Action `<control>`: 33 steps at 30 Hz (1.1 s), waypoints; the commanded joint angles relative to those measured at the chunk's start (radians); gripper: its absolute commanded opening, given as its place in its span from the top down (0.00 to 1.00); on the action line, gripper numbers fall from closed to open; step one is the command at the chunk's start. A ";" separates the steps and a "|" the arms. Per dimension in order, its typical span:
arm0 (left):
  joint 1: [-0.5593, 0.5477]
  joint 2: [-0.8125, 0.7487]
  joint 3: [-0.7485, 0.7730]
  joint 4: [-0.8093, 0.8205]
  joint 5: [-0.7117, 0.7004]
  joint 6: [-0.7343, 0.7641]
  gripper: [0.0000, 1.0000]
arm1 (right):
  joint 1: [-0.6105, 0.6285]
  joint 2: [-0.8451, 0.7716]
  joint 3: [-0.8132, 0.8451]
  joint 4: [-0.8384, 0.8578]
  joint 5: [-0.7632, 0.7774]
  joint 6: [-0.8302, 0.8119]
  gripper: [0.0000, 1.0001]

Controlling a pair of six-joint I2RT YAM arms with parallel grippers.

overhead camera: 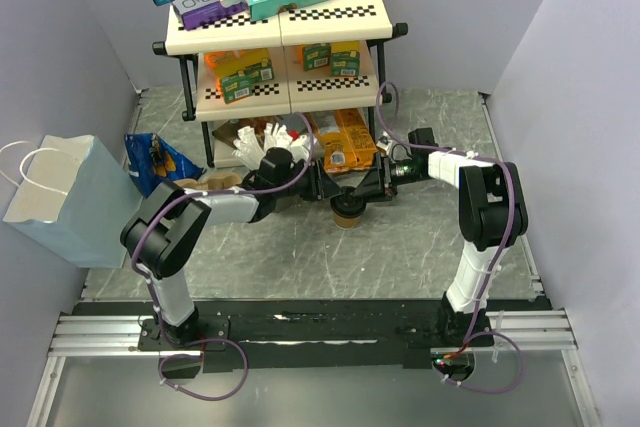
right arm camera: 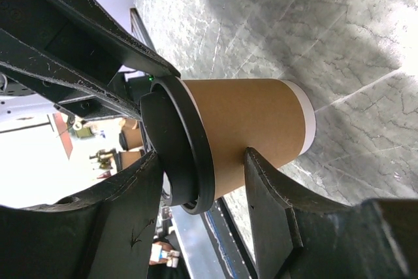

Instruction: Pack the takeout coffee

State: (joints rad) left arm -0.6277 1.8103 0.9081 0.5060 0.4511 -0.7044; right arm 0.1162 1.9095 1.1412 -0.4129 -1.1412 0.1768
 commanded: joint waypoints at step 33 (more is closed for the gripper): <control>-0.035 -0.276 -0.267 -0.161 0.161 0.095 0.35 | 0.074 -0.156 -0.074 -0.196 0.115 -0.388 0.38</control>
State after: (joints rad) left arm -0.6708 1.5784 0.6998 0.4347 0.5819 -0.5816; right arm 0.1967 1.7966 1.0786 -0.6067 -1.1118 -0.1184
